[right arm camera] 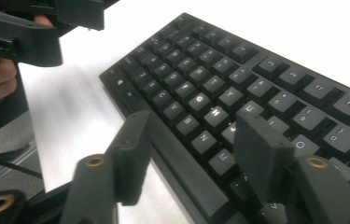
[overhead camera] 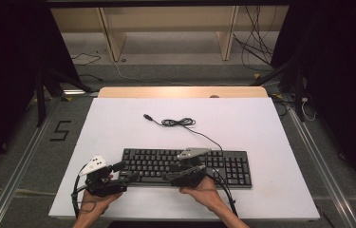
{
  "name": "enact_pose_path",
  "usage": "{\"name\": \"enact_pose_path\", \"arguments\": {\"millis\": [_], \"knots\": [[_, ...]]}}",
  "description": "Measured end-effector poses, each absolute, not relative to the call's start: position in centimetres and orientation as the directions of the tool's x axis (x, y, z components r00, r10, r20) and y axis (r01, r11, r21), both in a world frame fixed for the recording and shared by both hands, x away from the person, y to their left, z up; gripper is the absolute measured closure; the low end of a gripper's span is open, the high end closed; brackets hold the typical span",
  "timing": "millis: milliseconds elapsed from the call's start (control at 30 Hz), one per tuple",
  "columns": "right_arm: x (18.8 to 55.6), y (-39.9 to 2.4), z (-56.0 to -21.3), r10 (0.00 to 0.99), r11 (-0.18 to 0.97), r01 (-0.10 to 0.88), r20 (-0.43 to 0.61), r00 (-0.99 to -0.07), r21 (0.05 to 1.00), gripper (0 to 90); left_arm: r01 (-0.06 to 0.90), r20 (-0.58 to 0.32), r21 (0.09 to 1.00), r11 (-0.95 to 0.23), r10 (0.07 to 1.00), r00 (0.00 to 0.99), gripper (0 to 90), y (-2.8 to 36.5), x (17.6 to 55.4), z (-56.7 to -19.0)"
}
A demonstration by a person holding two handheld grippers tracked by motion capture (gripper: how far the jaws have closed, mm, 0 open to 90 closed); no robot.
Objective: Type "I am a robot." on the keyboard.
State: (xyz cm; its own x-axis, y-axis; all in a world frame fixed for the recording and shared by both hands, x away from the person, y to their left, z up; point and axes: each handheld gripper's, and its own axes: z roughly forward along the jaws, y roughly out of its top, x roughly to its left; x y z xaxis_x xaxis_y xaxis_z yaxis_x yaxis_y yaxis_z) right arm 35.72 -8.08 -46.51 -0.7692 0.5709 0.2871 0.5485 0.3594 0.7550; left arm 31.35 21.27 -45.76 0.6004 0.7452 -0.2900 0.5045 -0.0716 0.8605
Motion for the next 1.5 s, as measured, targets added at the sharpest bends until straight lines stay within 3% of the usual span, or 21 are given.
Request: {"name": "enact_pose_path", "arguments": {"millis": [167, 833, 1500], "knots": [[35.4, -8.0, -46.4, 0.559, 0.366, 0.536, 0.282, -0.78, 0.761, 45.4, 0.503, -0.29, 0.862, -0.067, 0.748, 0.597, 25.6, 21.4, 31.4, -45.8], [34.7, -7.1, -47.3, 0.558, 0.429, 0.511, 0.226, -0.798, 0.745, 89.2, 0.499, -0.289, 0.864, -0.06, 0.754, 0.59, 25.6, 21.5, 31.5, -45.8], [34.8, -6.7, -48.1, 0.572, 0.459, 0.521, 0.209, -0.793, 0.72, 90.0, 0.5, -0.288, 0.864, -0.058, 0.758, 0.585, 25.7, 21.5, 31.5, -45.9]]}}
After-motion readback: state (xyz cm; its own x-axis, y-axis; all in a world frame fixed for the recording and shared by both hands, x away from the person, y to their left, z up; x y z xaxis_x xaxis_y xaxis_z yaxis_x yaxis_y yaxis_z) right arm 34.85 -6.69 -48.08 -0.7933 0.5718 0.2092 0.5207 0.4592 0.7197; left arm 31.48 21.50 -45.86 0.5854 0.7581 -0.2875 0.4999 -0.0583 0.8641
